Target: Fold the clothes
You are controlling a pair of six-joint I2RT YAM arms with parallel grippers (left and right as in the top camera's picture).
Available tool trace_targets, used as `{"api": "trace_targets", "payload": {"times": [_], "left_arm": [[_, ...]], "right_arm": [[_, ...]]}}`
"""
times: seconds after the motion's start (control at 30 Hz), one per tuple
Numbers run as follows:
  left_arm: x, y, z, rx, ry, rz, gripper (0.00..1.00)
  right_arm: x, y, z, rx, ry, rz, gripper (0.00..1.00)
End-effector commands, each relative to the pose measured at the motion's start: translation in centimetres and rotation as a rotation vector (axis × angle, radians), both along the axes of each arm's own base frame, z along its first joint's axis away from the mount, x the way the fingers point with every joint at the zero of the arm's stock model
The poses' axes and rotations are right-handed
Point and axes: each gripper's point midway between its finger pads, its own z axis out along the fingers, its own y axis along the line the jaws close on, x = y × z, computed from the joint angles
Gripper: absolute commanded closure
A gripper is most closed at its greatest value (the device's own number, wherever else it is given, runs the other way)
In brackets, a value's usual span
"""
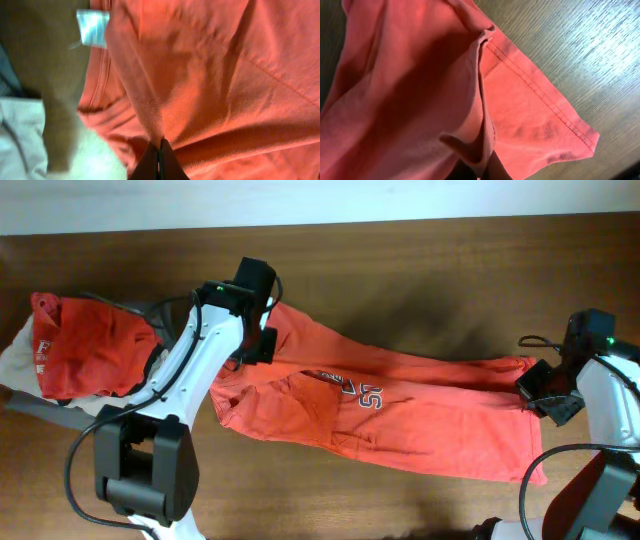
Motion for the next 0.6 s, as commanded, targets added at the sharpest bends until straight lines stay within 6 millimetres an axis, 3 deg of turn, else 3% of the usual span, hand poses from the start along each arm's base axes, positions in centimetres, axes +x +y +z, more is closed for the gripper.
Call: {"api": "trace_targets", "payload": {"times": [0.0, 0.07, 0.13, 0.17, 0.37, 0.5, 0.57], "left_arm": [[-0.1, 1.3, 0.7, 0.062, -0.003, 0.001, 0.99], [-0.5, 1.5, 0.7, 0.066, 0.01, 0.0, 0.92], [-0.7, 1.5, 0.7, 0.069, 0.021, 0.0, 0.71], [-0.8, 1.6, 0.6, 0.07, 0.024, 0.0, 0.66], [-0.6, 2.0, 0.7, 0.096, 0.014, 0.003, 0.6], [0.6, 0.9, 0.8, 0.045, -0.033, -0.001, 0.58], [1.0, 0.1, 0.8, 0.005, -0.044, -0.015, 0.55]], "right_arm": [[-0.1, 0.1, 0.6, -0.008, -0.003, 0.014, 0.96], [-0.5, 0.2, 0.6, -0.001, 0.011, 0.014, 0.95], [-0.9, 0.4, 0.5, 0.006, 0.027, 0.014, 0.9], [-1.0, 0.5, 0.5, 0.009, 0.033, 0.014, 0.87], [-1.0, 0.4, 0.5, 0.004, 0.033, 0.02, 0.77], [-1.0, 0.4, 0.5, 0.005, 0.035, 0.02, 0.73], [-1.1, 0.4, 0.5, 0.005, 0.037, 0.02, 0.64]]}}
